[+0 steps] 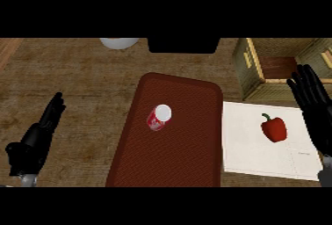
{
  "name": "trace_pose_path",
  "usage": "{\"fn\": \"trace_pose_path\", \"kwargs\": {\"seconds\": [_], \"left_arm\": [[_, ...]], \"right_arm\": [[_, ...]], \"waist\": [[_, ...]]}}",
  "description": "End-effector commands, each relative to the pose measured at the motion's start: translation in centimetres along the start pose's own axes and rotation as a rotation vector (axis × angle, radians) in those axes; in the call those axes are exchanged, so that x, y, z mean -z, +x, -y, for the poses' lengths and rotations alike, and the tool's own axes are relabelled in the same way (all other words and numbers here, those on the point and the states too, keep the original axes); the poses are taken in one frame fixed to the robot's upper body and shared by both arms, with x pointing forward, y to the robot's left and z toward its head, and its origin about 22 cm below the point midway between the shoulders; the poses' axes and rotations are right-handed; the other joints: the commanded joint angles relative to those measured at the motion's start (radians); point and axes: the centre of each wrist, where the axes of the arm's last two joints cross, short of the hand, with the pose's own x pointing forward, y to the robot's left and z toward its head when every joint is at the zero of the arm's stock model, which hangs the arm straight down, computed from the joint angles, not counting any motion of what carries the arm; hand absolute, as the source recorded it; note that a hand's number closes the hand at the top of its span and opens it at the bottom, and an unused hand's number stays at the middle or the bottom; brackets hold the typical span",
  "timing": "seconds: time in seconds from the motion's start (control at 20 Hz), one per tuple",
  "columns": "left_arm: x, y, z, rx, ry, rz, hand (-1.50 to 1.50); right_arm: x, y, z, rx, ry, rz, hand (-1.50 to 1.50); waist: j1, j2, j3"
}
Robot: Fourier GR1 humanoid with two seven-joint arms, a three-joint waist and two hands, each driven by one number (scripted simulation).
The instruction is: Pick the bell pepper from the placemat and place it in the basket
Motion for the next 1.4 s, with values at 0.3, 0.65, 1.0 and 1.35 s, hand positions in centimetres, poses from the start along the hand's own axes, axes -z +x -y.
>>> {"fn": "trace_pose_path", "kwargs": {"seconds": [0.3,0.65,1.0,1.35], "left_arm": [[0.9,3.2,4.7,-0.295,0.04,0.115,0.0],[0.2,2.3,6.0,-0.307,0.043,0.102,0.0],[0.0,2.2,4.6,-0.299,0.062,0.102,0.0],[1.1,3.3,5.0,-0.315,0.051,0.108,0.0]], "right_arm": [[-2.6,1.5,3.2,-0.321,0.202,0.201,1.5],[-4.0,-2.5,-8.4,-0.356,-0.192,0.134,-1.5],[-3.5,-0.4,0.8,-0.854,-0.498,-0.124,-1.5],[-3.4,6.2,0.4,-1.168,-0.286,-0.425,-1.5]], "waist": [[-0.018,-0.023,0.017],[0.003,-0.02,0.015],[-0.029,-0.027,0.005],[-0.029,-0.026,0.005]]}}
